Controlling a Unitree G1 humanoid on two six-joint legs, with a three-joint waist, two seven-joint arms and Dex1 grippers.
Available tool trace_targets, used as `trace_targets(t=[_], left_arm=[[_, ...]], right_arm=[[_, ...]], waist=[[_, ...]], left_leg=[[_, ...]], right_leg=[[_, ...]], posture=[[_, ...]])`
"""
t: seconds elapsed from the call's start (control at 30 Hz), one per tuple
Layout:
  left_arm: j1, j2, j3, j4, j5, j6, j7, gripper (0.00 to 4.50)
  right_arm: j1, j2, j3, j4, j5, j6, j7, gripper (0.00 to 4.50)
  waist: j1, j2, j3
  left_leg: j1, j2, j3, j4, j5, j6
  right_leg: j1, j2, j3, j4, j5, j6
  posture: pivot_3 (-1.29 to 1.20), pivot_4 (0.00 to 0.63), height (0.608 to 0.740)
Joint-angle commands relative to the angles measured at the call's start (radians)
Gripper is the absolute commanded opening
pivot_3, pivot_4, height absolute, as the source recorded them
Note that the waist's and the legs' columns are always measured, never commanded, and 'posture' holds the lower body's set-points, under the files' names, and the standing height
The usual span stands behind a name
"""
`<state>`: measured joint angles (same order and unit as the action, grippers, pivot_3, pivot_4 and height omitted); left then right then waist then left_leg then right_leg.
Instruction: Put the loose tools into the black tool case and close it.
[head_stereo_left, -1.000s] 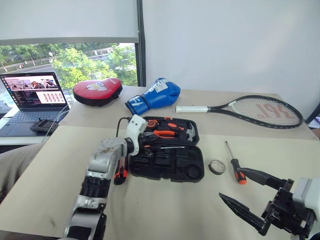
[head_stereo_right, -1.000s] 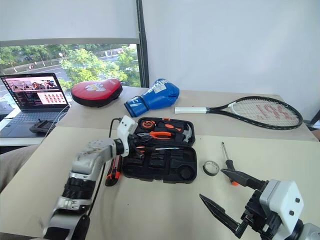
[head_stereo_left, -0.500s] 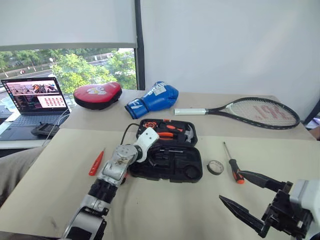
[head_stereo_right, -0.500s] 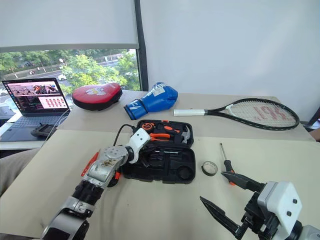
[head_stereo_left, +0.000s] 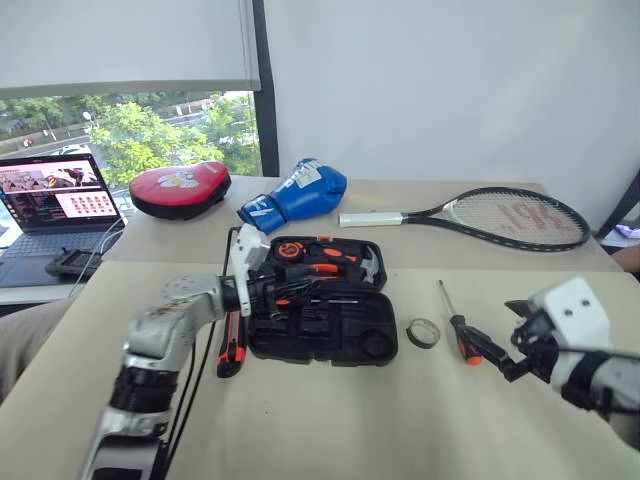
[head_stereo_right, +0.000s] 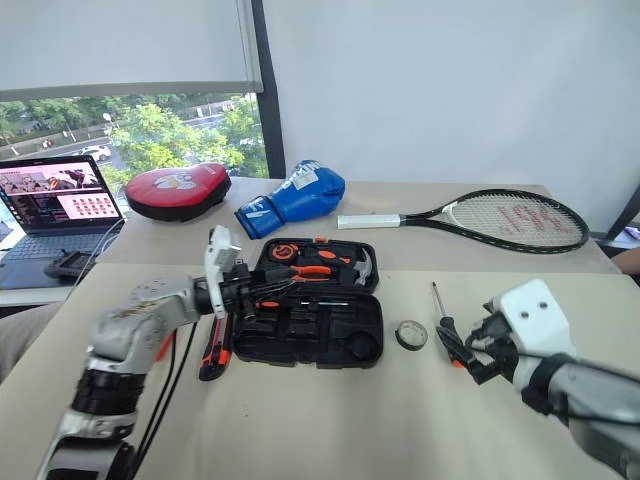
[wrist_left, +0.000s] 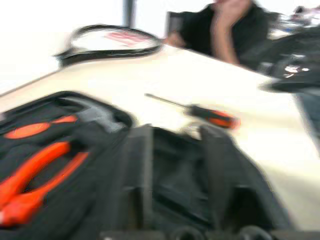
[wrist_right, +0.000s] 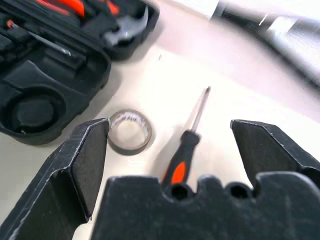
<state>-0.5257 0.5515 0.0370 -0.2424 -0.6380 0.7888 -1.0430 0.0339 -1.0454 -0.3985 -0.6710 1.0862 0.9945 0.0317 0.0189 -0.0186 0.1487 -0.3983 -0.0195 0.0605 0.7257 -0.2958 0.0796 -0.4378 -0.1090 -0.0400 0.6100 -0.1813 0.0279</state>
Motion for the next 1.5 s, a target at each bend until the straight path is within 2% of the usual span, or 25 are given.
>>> trace_targets(t=[0.03, 0.07, 0.1, 0.13, 0.17, 0.27, 0.33, 0.37, 0.53, 0.57, 0.63, 0.7, 0.77, 0.83, 0.93, 0.97, 1.1, 1.27, 1.5], left_arm=[[0.022, 0.119, 0.047, -0.180, -0.159, 0.101, -0.090, 3.30], [0.031, 0.138, 0.046, -0.203, -0.174, 0.112, -0.087, 3.50], [0.046, 0.168, 0.046, -0.230, -0.191, 0.122, -0.096, 4.00], [0.059, 0.186, 0.046, -0.259, -0.205, 0.130, -0.093, 4.24], [0.067, 0.186, 0.050, -0.279, -0.212, 0.130, -0.070, 4.24], [0.075, 0.168, 0.066, -0.315, -0.258, 0.153, 0.012, 4.35], [0.083, 0.166, 0.066, -0.337, -0.275, 0.157, 0.044, 4.35], [0.087, 0.167, 0.066, -0.345, -0.282, 0.159, 0.058, 4.35], [0.117, 0.199, 0.077, -0.370, -0.311, 0.156, 0.091, 4.35], [0.120, 0.205, 0.077, -0.371, -0.308, 0.148, 0.092, 4.35], [0.125, 0.214, 0.076, -0.371, -0.304, 0.130, 0.096, 4.35], [0.151, 0.197, 0.092, -0.366, -0.263, 0.073, 0.126, 4.35], [0.201, 0.123, 0.158, -0.334, -0.275, -0.028, 0.127, 4.35], [0.245, 0.159, 0.205, -0.315, -0.312, 0.003, 0.109, 4.35], [0.339, 0.206, 0.321, -0.293, -0.379, 0.026, 0.077, 4.35], [0.360, 0.215, 0.342, -0.289, -0.392, 0.024, 0.068, 4.35], [0.502, 0.298, 0.453, -0.277, -0.374, -0.007, -0.029, 4.35], [0.551, 0.326, 0.489, -0.257, -0.350, -0.041, -0.050, 4.35], [0.569, 0.317, 0.481, -0.267, -0.339, -0.067, -0.032, 4.35]], right_arm=[[-0.192, 0.023, 0.142, 0.223, -0.041, 0.150, -0.040, 4.50], [-0.233, 0.033, 0.164, 0.259, -0.045, 0.178, -0.037, 4.50], [-0.300, 0.061, 0.197, 0.326, -0.054, 0.221, -0.040, 4.50], [-0.354, 0.078, 0.229, 0.387, -0.073, 0.254, -0.032, 4.50], [-0.405, 0.091, 0.282, 0.450, -0.120, 0.269, -0.017, 4.50], [-0.493, 0.127, 0.368, 0.571, -0.221, 0.279, 0.021, 3.80], [-0.516, 0.142, 0.387, 0.605, -0.261, 0.277, 0.049, 3.18], [-0.524, 0.148, 0.393, 0.617, -0.283, 0.273, 0.062, 2.69], [-0.498, 0.105, 0.417, 0.566, -0.371, 0.248, 0.159, 1.01], [-0.482, 0.092, 0.411, 0.541, -0.388, 0.225, 0.179, 0.91], [-0.461, 0.073, 0.384, 0.493, -0.411, 0.181, 0.225, 0.92], [-0.444, 0.029, 0.351, 0.375, -0.427, 0.052, 0.347, 0.92], [-0.491, 0.005, 0.389, 0.278, -0.427, -0.026, 0.472, 0.92], [-0.567, 0.016, 0.480, 0.254, -0.463, -0.093, 0.585, 0.92], [-0.745, 0.106, 0.694, 0.363, -0.605, -0.212, 0.746, 0.92], [-0.778, 0.127, 0.730, 0.397, -0.633, -0.233, 0.779, 0.92], [-0.946, 0.256, 0.970, 0.680, -0.880, -0.477, 0.984, 0.92], [-1.022, 0.373, 1.024, 0.906, -1.005, -0.580, 1.058, 0.92], [-1.044, 0.468, 1.029, 0.998, -1.098, -0.591, 1.133, 0.92]], waist=[[-0.007, -0.001, 0.001], [-0.006, -0.001, 0.001], [-0.003, -0.001, 0.001], [-0.005, -0.001, 0.001], [-0.007, -0.001, 0.001], [-0.003, -0.001, 0.001], [-0.001, -0.001, 0.001], [-0.001, -0.001, 0.001], [-0.007, 0.000, 0.001], [-0.006, 0.000, 0.002], [-0.005, 0.000, 0.002], [-0.007, 0.000, 0.002], [-0.011, 0.007, 0.005], [-0.024, 0.006, 0.007], [-0.039, 0.003, 0.009], [-0.037, 0.001, 0.010], [-0.030, 0.000, 0.012], [-0.011, 0.000, 0.013], [-0.023, -0.001, 0.013]], left_leg=[[-0.001, 0.000, 0.000, 0.001, 0.000, 0.000], [-0.001, -0.001, 0.001, 0.001, -0.001, 0.002], [0.000, -0.002, 0.001, 0.001, -0.001, 0.003], [-0.001, -0.002, 0.001, 0.002, -0.001, 0.003], [0.000, -0.003, 0.002, 0.002, -0.001, 0.004], [0.000, -0.004, 0.002, 0.002, -0.001, 0.005], [-0.001, -0.004, 0.002, 0.002, -0.001, 0.005], [-0.001, -0.004, 0.002, 0.002, -0.001, 0.005], [-0.001, -0.005, 0.002, 0.001, -0.001, 0.005], [-0.001, -0.005, 0.002, 0.001, -0.001, 0.005], [-0.001, -0.005, 0.002, 0.001, -0.001, 0.005], [-0.001, -0.005, 0.002, 0.001, -0.001, 0.005], [-0.001, -0.005, 0.002, 0.001, -0.001, 0.005], [0.000, -0.004, 0.003, 0.001, -0.001, 0.005], [0.004, 0.000, 0.003, 0.000, -0.001, 0.003], [0.005, 0.001, 0.003, -0.001, -0.001, 0.003], [0.008, 0.001, 0.003, -0.007, 0.001, 0.000], [0.005, -0.001, 0.003, -0.010, 0.005, -0.006], [0.004, -0.002, 0.003, -0.013, 0.004, -0.007]], right_leg=[[-0.001, 0.001, 0.000, 0.000, 0.000, -0.001], [0.000, 0.001, 0.000, 0.000, -0.002, -0.003], [0.000, 0.000, 0.000, 0.000, -0.003, -0.004], [0.000, 0.000, 0.000, 0.000, -0.003, -0.005], [0.001, 0.000, 0.001, 0.000, -0.002, -0.003], [0.001, 0.001, 0.001, 0.000, 0.000, 0.000], [0.001, 0.001, 0.000, 0.000, 0.000, 0.001], [0.001, 0.000, 0.000, 0.000, 0.000, 0.002], [0.000, 0.001, 0.000, -0.001, 0.000, 0.003], [0.000, 0.001, 0.000, -0.001, 0.000, 0.004], [0.000, 0.000, 0.000, 0.000, 0.000, 0.004], [0.000, 0.000, 0.000, 0.000, 0.000, 0.004], [0.000, 0.000, 0.000, -0.001, 0.000, 0.005], [-0.001, 0.001, 0.003, 0.000, 0.000, 0.006], [0.000, 0.007, 0.002, 0.000, 0.001, 0.004], [0.001, 0.008, 0.002, 0.000, 0.000, 0.003], [-0.001, 0.008, 0.002, 0.001, 0.000, -0.001], [-0.003, 0.005, -0.001, 0.001, 0.000, -0.001], [-0.004, 0.004, -0.002, 0.000, 0.000, -0.001]], posture=[[0.00, 0.150, 0.740], [0.00, 0.150, 0.740], [0.00, 0.150, 0.740], [0.00, 0.150, 0.740], [0.00, 0.150, 0.740], [0.00, 0.150, 0.740], [0.00, 0.150, 0.740], [0.00, 0.150, 0.740], [0.00, 0.150, 0.740], [0.00, 0.150, 0.740], [0.00, 0.150, 0.740], [0.00, 0.150, 0.740], [0.00, 0.150, 0.740], [0.00, 0.150, 0.740], [0.00, 0.150, 0.740], [0.00, 0.150, 0.740], [0.00, 0.150, 0.740], [0.00, 0.150, 0.740], [0.00, 0.150, 0.740]])
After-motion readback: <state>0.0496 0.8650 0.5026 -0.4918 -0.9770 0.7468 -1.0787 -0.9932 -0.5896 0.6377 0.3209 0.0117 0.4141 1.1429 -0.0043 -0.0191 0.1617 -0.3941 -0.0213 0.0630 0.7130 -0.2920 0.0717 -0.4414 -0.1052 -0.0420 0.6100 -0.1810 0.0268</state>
